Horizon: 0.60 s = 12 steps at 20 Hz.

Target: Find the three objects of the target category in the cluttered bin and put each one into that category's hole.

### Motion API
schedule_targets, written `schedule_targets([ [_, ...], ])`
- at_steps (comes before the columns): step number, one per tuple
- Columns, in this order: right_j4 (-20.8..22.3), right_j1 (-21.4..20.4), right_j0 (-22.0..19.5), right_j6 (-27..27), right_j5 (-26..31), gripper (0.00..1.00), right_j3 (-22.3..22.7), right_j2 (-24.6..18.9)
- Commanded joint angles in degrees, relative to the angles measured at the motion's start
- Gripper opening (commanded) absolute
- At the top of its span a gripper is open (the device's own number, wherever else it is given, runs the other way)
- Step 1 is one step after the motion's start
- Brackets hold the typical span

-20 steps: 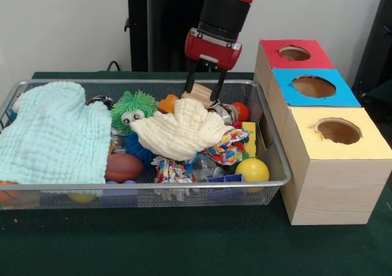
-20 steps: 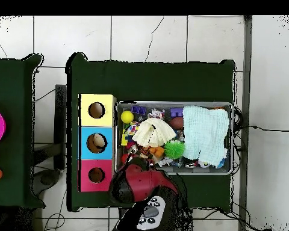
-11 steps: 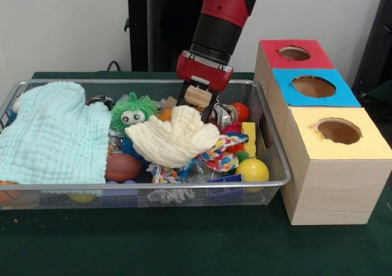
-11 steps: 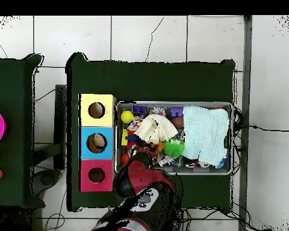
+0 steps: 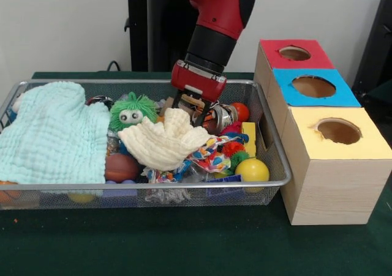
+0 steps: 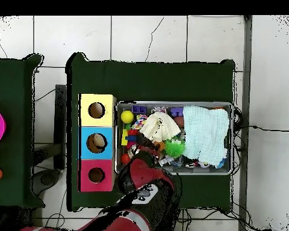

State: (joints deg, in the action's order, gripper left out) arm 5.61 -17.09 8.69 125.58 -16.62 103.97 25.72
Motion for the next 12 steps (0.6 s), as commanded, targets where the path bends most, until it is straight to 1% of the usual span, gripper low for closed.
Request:
schedule_targets([
  [1,3.36,4.05,-6.95,1.96,-3.41,1.0,-10.21,-4.09],
  [3,6.71,2.77,-9.49,1.09,-2.4,1.0,-10.56,-5.81],
  [9,11.6,-0.09,-12.43,1.18,0.68,1.0,-9.94,-8.29],
  [10,12.02,-0.41,-12.72,1.35,1.29,1.0,-9.74,-8.87],
  [12,11.12,-1.15,-12.02,2.72,2.53,1.0,-8.21,-9.12],
])
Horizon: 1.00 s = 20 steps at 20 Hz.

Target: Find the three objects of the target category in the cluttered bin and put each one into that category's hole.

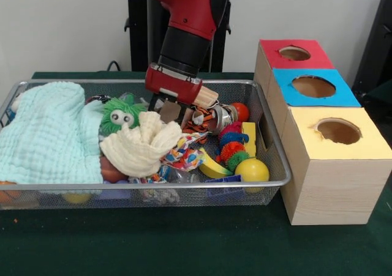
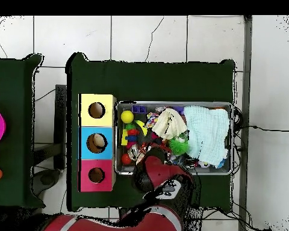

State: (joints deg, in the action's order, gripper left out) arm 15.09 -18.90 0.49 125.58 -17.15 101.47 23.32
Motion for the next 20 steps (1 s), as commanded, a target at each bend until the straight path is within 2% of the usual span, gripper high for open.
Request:
schedule_targets([
  [1,0.82,-0.03,-3.12,3.62,3.9,1.0,-4.58,-6.84],
  [6,-4.64,-5.51,-0.24,8.72,11.21,1.0,2.48,-9.4],
  [11,-9.7,-8.12,3.67,10.91,15.81,1.0,5.28,-8.7],
  [17,-11.42,-10.43,0.47,9.41,21.73,1.0,7.71,-13.61],
  [20,-11.16,-9.28,-1.84,7.96,22.11,1.0,7.64,-15.93],
])
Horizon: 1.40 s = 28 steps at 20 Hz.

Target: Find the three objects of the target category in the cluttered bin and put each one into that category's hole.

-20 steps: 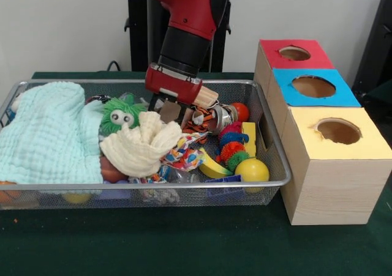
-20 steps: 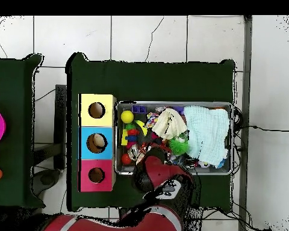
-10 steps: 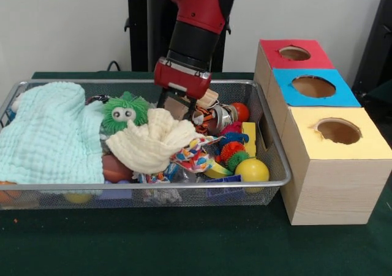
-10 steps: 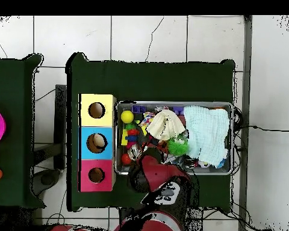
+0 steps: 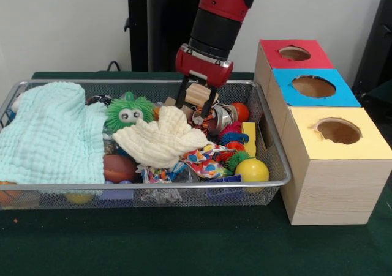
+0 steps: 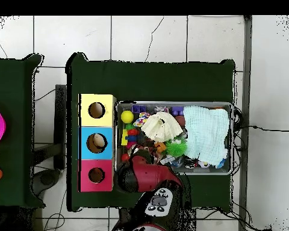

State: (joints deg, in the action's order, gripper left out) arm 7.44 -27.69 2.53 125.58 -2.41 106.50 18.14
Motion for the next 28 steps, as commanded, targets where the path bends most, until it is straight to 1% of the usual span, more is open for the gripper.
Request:
schedule_targets([
  [1,-3.41,0.17,-5.04,7.56,7.35,1.0,2.57,-11.91],
  [3,-3.43,1.23,-6.64,7.45,7.02,1.0,2.72,-13.64],
  [5,-3.36,1.79,-7.08,7.52,6.56,1.0,2.61,-14.17],
  [16,-4.07,5.12,-7.0,8.5,4.06,1.0,1.14,-15.04],
  [19,-3.57,5.84,-9.1,7.82,3.78,1.0,1.01,-17.26],
  [22,-3.05,6.38,-10.58,6.4,4.96,1.0,-0.2,-18.35],
  [24,-2.58,6.85,-10.74,5.57,5.07,1.0,-1.27,-18.44],
  [25,-2.54,6.93,-10.11,5.27,5.3,1.0,-1.99,-17.69],
  [28,-2.95,6.9,-6.5,6.7,1.82,1.0,-2.52,-14.17],
])
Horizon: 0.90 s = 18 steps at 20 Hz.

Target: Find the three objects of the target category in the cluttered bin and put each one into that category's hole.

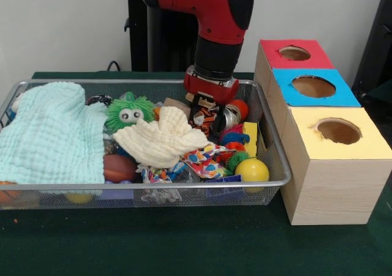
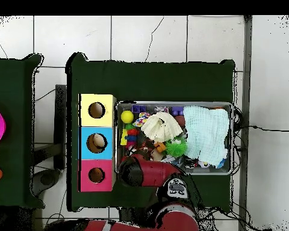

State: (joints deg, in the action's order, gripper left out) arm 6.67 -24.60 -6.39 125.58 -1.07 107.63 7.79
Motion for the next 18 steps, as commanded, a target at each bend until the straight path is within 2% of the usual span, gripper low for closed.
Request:
schedule_targets([
  [1,-2.45,3.38,2.8,6.87,0.98,1.0,-3.44,-3.49],
  [5,-2.27,1.96,4.3,7.33,-0.68,1.0,-2.59,-2.12],
  [11,-2.96,1.76,4.45,8.32,-1.81,1.0,-1.52,-1.87],
  [12,-3.12,1.76,4.5,8.36,-2.21,0.0,-1.31,-1.78],
  [18,-3.59,1.84,4.49,9.11,-3.24,0.0,-0.82,-1.54],
])
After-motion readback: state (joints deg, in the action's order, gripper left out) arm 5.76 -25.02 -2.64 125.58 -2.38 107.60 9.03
